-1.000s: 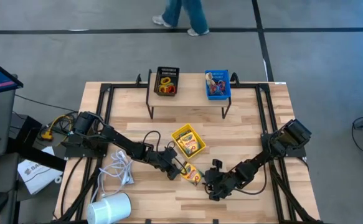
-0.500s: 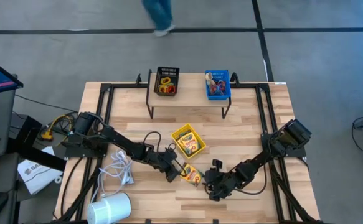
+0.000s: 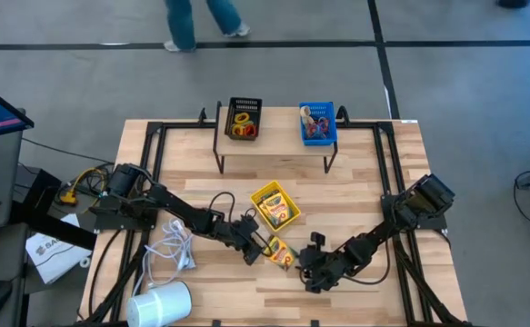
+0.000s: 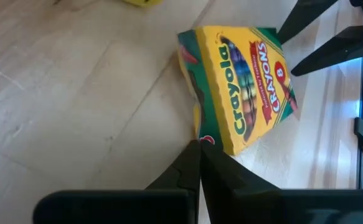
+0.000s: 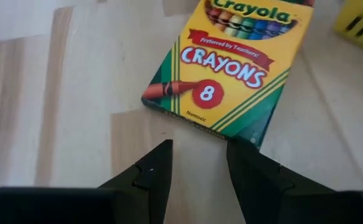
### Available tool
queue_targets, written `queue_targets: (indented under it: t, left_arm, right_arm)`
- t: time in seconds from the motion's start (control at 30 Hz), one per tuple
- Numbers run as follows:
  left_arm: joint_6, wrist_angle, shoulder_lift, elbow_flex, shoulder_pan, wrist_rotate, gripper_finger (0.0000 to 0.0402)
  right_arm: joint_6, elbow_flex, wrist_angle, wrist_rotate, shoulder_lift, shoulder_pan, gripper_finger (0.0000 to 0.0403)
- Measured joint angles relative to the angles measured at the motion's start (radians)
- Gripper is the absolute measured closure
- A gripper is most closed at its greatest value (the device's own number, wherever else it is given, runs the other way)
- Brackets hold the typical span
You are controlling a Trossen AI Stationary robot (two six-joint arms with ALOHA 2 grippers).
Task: Pick & Place Office Desk Supplies
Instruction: Put the yellow crayon box into the yellow bin
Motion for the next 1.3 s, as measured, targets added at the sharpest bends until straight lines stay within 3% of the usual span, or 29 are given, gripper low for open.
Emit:
queue_targets:
  t: [0.23, 0.4, 0.57, 0.77, 1.3]
  left_arm:
    - [0.029, 0.026, 0.0, 0.0, 0.004, -0.004, 0.0401]
    - [0.052, 0.069, -0.005, -0.001, 0.004, -0.001, 0.0401]
    - [0.05, 0.083, -0.019, -0.004, 0.005, 0.008, 0.0401]
    - [0.056, 0.154, -0.061, -0.001, 0.004, 0.016, 0.0401]
    - [0.086, 0.16, -0.105, 0.011, 0.029, 0.027, 0.0401]
  right_arm:
    - [0.009, 0.0, -0.074, 0.088, -0.058, 0.028, 0.0253]
    - [0.147, 0.0, -0.273, 0.128, -0.092, 0.051, 0.0253]
    - [0.251, 0.0, -0.366, 0.135, -0.088, 0.087, 0.0253]
    - [0.311, 0.0, -0.391, 0.183, -0.088, 0.123, 0.0253]
    - [0.319, 0.0, -0.412, 0.195, -0.087, 0.114, 0.0253]
